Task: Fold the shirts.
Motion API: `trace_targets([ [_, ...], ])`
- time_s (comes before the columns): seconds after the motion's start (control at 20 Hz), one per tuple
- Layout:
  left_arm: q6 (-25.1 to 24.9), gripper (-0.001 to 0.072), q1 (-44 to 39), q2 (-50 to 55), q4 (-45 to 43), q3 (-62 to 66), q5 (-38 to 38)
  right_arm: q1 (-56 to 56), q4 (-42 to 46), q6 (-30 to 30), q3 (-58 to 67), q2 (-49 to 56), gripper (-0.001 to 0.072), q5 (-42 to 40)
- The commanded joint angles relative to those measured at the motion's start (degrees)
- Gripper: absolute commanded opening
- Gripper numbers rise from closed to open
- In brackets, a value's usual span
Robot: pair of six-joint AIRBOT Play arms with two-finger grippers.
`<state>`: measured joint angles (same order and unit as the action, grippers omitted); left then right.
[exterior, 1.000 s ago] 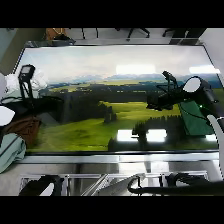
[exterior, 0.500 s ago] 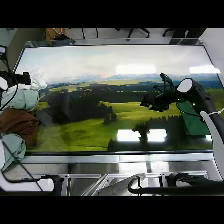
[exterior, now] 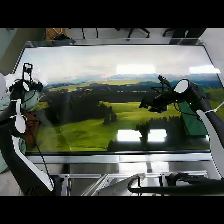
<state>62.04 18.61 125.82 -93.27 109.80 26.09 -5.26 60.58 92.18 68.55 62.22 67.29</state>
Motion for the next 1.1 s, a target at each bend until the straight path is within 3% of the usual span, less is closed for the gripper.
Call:
trace_targets([
  [0.0, -0.5, 0.0110, 0.1, 5.9, -0.2, 4.4, 3.0, -0.1, 0.0, 0.0, 0.0, 0.1, 0.0622, 0.0],
  [0.05, -0.4, 0.0012, 0.0, 5.8, -0.1, 5.2, 4.9, -0.1, 0.0, 0.0, 0.0, 0.1, 0.0622, 0.0],
  [0.35, 4.2, 0.0011, -4.7, -5.6, 0.5, 8.9, 7.1, -0.1, 0.0, 0.0, 0.0, 0.1, 0.0621, 0.0],
  [0.4, 4.3, 0.0011, -6.4, -9.2, 1.1, 8.9, 9.0, -0.1, 0.0, 0.0, 0.0, 0.1, 0.0565, 0.0],
  [0.5, 4.3, 0.0011, -9.3, -16.5, 8.6, 8.9, 14.9, -0.1, -0.3, -2.7, 0.0, 0.1, 0.0263, 0.0],
  [0.6, 4.2, 0.0011, -12.8, -24.9, 20.1, 7.9, 24.6, -0.1, -0.7, -4.7, 0.0, 0.1, 0.0094, 0.1],
  [0.7, 4.6, 0.0011, -16.6, -32.4, 28.7, 3.7, 35.7, -0.1, -0.7, -7.2, 0.0, 0.1, 0.0074, 0.4],
  [0.85, 10.6, 0.0011, -23.7, -39.3, 34.6, -4.4, 50.9, -0.1, -0.7, -9.9, 0.0, 0.1, 0.0073, 2.3],
  [0.95, 12.9, 0.0011, -29.8, -42.4, 34.5, -12.4, 54.8, -0.1, -0.7, -9.9, 0.0, 0.1, 0.0086, 4.3],
  [1.05, 13.0, 0.0011, -36.6, -44.6, 34.4, -21.7, 52.7, -0.1, -0.9, -9.9, 0.0, 0.1, 0.0086, 6.3],
])
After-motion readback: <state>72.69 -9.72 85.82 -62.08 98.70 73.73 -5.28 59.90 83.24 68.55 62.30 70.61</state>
